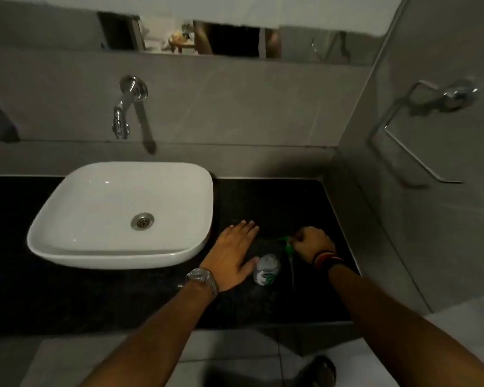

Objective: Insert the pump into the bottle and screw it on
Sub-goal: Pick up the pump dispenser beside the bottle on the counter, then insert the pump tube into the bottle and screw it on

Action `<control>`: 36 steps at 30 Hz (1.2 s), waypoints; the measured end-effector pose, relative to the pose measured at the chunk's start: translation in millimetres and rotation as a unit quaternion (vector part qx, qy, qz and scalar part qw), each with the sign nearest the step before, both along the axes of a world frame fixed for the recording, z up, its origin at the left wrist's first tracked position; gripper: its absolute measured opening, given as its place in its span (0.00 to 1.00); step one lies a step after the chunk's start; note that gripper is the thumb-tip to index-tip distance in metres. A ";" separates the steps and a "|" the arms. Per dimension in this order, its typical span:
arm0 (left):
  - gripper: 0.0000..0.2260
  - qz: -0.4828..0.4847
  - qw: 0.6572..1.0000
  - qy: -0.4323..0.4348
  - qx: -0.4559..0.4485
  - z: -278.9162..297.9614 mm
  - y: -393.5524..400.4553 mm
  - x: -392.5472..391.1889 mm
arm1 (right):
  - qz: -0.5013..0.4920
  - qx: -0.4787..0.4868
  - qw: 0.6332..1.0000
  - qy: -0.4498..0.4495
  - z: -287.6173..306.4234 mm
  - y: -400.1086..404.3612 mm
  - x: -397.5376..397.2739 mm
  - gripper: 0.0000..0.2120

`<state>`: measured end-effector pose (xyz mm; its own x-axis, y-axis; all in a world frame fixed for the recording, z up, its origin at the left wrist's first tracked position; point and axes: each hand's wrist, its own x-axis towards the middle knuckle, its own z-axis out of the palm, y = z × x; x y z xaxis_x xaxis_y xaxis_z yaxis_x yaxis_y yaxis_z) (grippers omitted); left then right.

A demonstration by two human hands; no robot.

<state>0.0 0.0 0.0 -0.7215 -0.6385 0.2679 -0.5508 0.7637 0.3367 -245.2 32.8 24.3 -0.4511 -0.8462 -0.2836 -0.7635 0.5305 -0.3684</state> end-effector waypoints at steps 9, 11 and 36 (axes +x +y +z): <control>0.36 0.073 0.971 0.080 0.213 -27.4 22.5 -25.3 | -0.048 0.089 0.994 -0.049 -31.3 -25.5 -4.7 0.29; 0.31 0.077 0.971 0.086 0.210 -30.0 22.2 -29.1 | -0.044 0.099 0.993 -0.035 -34.7 -32.3 -3.8 0.28; 0.24 0.076 0.970 0.118 0.200 -32.1 16.3 -27.9 | -0.074 -0.417 0.859 -0.286 49.2 64.3 50.9 0.09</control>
